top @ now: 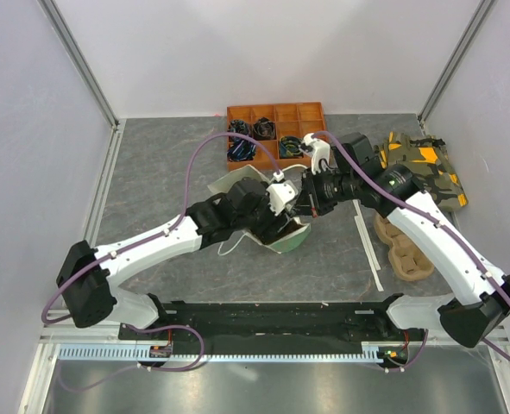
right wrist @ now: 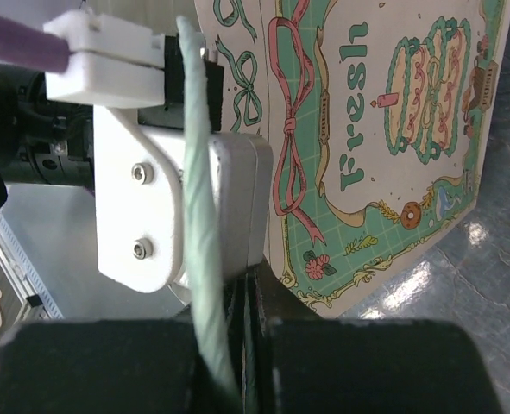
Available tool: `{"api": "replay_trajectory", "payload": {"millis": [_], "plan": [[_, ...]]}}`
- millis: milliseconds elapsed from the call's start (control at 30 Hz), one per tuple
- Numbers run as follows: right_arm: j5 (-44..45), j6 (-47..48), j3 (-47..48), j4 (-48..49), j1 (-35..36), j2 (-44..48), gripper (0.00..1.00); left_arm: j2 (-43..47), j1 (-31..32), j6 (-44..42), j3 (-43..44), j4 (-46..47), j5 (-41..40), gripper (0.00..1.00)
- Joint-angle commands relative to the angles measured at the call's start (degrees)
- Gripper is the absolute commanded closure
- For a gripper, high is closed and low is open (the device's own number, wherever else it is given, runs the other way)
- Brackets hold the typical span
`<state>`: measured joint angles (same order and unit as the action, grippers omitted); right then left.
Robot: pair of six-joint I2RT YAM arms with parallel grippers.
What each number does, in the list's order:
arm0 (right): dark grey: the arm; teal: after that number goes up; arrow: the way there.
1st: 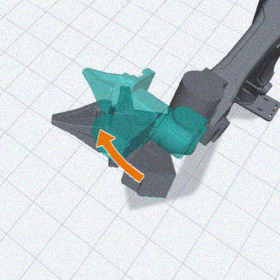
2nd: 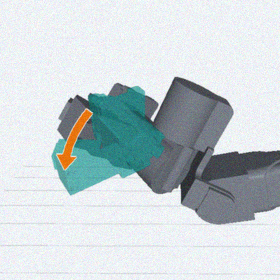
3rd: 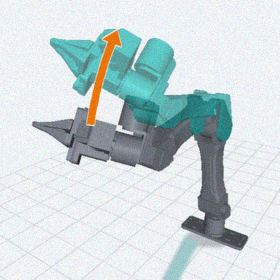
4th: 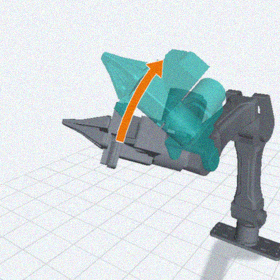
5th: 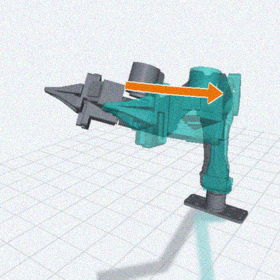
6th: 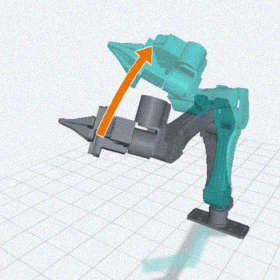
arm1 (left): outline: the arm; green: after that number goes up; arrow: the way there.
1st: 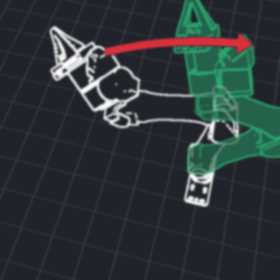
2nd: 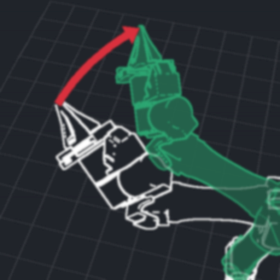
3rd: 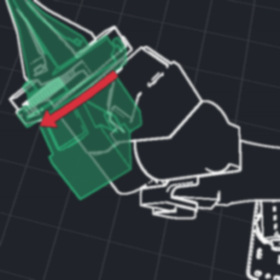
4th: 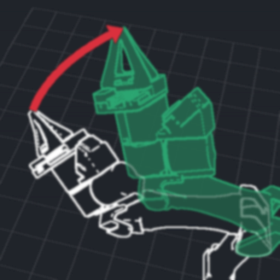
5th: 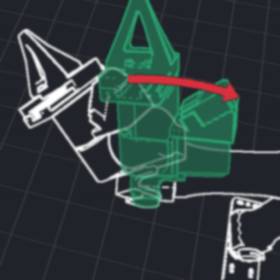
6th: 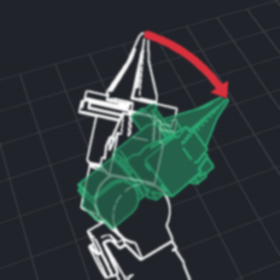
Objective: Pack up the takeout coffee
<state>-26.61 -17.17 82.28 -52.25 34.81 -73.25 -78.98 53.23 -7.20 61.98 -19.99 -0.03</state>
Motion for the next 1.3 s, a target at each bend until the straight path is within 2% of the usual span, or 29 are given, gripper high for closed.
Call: {"api": "replay_trajectory", "payload": {"millis": [0,233,733,800,867,967,1267], "plan": [[-2.2,-0.3,-0.9,-0.9,-2.2,-1.0,1.0,-3.9,0.2,-2.7,0.9,6.3,-2.7,0.64],[-2.7,3.0,1.7,-2.8,-6.3,-4.8,1.0,-8.9,0.3,-5.5,0.8,7.5,-4.1,0.65],[1.9,8.6,5.3,-5.9,-10.0,-10.4,1.0,-16.4,0.0,-8.0,4.6,-0.1,-3.7,0.64],[2.0,9.1,5.6,-6.2,-10.3,-10.9,0.97,-16.8,-0.1,-8.2,4.6,-0.2,-3.5,0.64],[2.0,9.5,5.7,-6.4,-10.5,-11.2,0.88,-17.0,-0.2,-8.2,4.6,-0.3,-3.1,0.63],[2.0,10.0,6.0,-6.4,-11.0,-11.5,0.81,-16.9,-0.4,-7.9,4.6,-0.1,-2.7,0.61],[0.2,9.9,7.2,-5.4,-13.8,-12.5,0.81,-16.6,-0.9,-7.8,4.2,0.2,-1.3,0.54]]}}
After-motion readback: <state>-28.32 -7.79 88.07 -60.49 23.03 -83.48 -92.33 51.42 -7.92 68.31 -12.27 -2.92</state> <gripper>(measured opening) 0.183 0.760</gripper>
